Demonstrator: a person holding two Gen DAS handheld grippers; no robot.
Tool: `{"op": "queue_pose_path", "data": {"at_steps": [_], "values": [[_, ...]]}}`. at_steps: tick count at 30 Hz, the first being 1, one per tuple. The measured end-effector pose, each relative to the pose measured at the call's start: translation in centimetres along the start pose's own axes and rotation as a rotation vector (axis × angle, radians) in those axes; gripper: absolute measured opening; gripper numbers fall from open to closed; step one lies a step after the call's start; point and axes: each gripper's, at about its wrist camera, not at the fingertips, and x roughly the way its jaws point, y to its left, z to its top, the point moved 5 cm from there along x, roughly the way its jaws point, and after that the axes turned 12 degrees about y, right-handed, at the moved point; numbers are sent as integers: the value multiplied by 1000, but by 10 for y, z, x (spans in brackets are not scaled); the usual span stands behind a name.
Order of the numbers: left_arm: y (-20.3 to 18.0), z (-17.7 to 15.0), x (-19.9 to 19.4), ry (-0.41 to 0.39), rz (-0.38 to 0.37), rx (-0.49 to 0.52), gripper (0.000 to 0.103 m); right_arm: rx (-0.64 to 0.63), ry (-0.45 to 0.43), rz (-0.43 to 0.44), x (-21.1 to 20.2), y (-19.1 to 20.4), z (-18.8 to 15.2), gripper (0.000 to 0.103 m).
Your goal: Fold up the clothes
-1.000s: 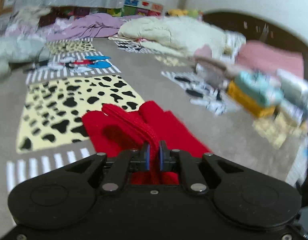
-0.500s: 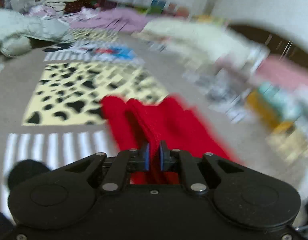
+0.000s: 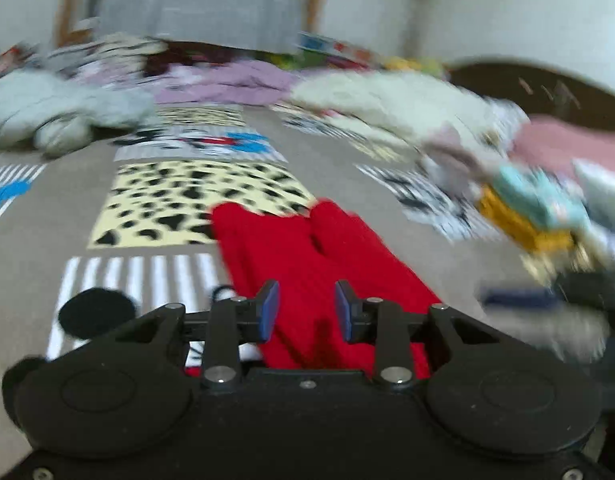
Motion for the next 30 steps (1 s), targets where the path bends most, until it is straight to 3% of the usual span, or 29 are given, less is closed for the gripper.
{"op": "queue_pose_path", "data": {"at_steps": [5,8,10,12,14,16,22,24,26,28,30], "values": [[-25,-13,-2,38,-112,149,27,5,56,-71,19,-27,18,32],[-30,-22,10,78,-114,188,27,80,66,-8,34,-42,31,16],[-30,-28,22,112,-120,191,27,99,95,39,47,-47,36,16],[-27,-37,36,160,-87,198,27,65,197,49,71,-44,29,16],[-26,-42,40,149,-86,196,27,29,291,54,93,-41,21,16],[-26,-42,40,146,-80,194,29,-10,308,26,108,-43,4,15],[-28,-44,29,111,-45,181,29,-23,341,6,110,-38,7,16],[-34,-42,14,93,-5,196,30,-15,330,-23,100,-39,13,23],[-37,-44,-4,52,31,190,33,6,294,-35,82,-41,17,23],[-38,-49,-21,18,42,149,45,6,254,-61,58,-42,14,23],[-38,-56,-32,2,63,127,45,-16,228,-111,33,-40,4,24]]}}
